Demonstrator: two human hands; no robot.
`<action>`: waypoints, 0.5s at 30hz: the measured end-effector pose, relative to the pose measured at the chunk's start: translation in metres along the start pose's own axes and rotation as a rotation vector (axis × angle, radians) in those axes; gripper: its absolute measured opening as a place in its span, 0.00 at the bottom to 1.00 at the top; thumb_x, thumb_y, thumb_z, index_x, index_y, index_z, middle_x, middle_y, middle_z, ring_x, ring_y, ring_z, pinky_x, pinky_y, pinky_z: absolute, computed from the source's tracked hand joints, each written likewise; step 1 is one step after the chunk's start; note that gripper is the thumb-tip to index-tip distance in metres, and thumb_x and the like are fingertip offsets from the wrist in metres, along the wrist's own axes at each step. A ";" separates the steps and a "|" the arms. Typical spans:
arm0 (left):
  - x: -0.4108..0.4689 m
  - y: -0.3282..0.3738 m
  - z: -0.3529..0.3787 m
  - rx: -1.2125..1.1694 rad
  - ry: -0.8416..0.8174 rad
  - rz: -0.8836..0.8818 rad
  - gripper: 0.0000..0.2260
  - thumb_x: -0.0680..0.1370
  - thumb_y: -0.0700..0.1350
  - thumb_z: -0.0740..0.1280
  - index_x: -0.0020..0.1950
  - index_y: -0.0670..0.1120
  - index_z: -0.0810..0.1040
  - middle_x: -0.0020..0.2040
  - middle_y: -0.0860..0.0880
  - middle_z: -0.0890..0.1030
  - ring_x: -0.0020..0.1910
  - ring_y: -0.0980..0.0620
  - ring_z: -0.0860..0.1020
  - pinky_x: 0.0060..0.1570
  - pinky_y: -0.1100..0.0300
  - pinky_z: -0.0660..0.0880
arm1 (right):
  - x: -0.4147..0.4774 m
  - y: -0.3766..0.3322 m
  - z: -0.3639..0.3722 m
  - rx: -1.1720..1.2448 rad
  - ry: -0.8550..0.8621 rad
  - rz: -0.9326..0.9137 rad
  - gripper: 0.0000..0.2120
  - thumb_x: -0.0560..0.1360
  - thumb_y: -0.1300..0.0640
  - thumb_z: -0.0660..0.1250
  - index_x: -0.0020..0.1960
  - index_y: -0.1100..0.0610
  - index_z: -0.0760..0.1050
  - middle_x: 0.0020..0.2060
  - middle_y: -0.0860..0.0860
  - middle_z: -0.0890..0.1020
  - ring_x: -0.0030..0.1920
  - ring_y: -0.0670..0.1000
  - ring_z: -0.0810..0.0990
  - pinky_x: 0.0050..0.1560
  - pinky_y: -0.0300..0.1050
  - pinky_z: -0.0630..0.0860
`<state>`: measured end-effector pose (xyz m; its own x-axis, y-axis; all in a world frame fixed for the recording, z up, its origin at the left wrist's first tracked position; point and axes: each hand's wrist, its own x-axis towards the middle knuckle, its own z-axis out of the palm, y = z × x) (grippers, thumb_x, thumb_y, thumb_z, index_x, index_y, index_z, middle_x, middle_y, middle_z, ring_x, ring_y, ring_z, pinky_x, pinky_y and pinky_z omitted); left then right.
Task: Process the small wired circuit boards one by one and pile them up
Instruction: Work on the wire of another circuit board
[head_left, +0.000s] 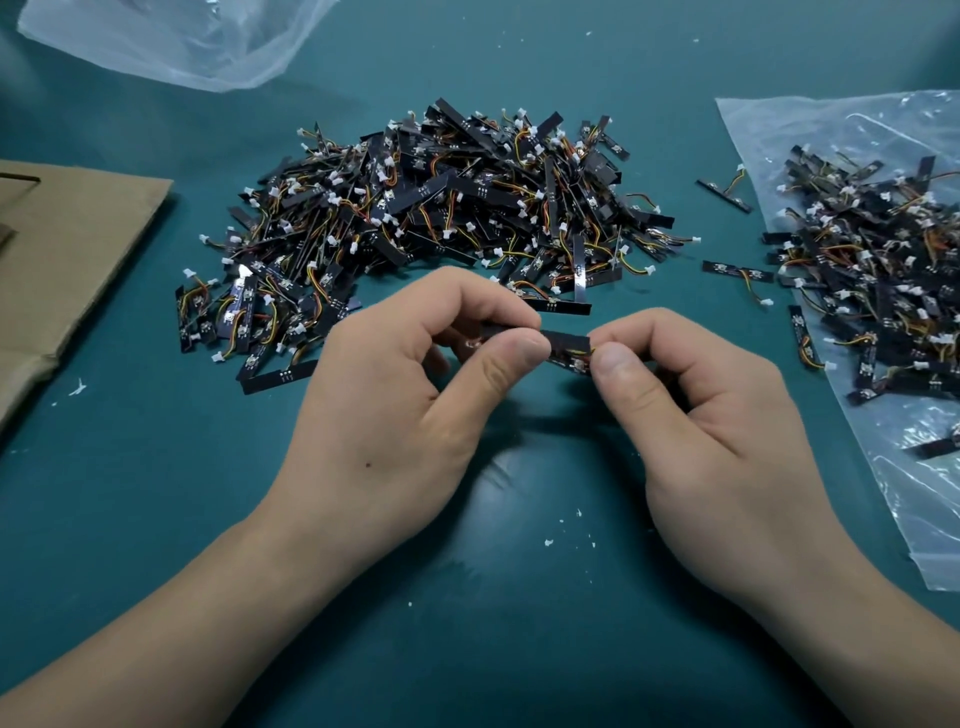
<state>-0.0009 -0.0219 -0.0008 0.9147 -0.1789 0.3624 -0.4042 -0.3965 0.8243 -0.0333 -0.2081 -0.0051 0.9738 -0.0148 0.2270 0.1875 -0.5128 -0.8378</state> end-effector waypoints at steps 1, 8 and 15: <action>0.001 0.000 0.000 -0.003 0.010 -0.002 0.03 0.80 0.51 0.70 0.46 0.56 0.80 0.41 0.61 0.81 0.39 0.61 0.78 0.42 0.73 0.70 | 0.000 0.000 0.000 -0.011 -0.005 -0.001 0.09 0.83 0.51 0.63 0.46 0.50 0.79 0.36 0.36 0.78 0.41 0.40 0.78 0.41 0.27 0.67; 0.003 -0.002 -0.003 -0.127 0.047 -0.019 0.05 0.81 0.46 0.70 0.46 0.51 0.82 0.45 0.52 0.83 0.45 0.53 0.80 0.43 0.65 0.72 | 0.000 -0.001 0.000 -0.009 -0.013 0.044 0.11 0.82 0.48 0.62 0.54 0.43 0.83 0.50 0.34 0.85 0.57 0.41 0.82 0.53 0.30 0.72; 0.006 -0.006 -0.004 -0.130 0.199 -0.121 0.07 0.80 0.49 0.72 0.43 0.56 0.83 0.30 0.56 0.74 0.28 0.61 0.67 0.30 0.71 0.64 | -0.001 0.000 -0.001 0.006 -0.041 0.076 0.10 0.80 0.45 0.64 0.56 0.43 0.82 0.50 0.39 0.85 0.53 0.43 0.82 0.49 0.31 0.73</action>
<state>0.0066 -0.0172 -0.0021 0.9443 0.0487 0.3254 -0.2993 -0.2832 0.9111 -0.0348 -0.2085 -0.0050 0.9898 -0.0181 0.1416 0.1131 -0.5061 -0.8550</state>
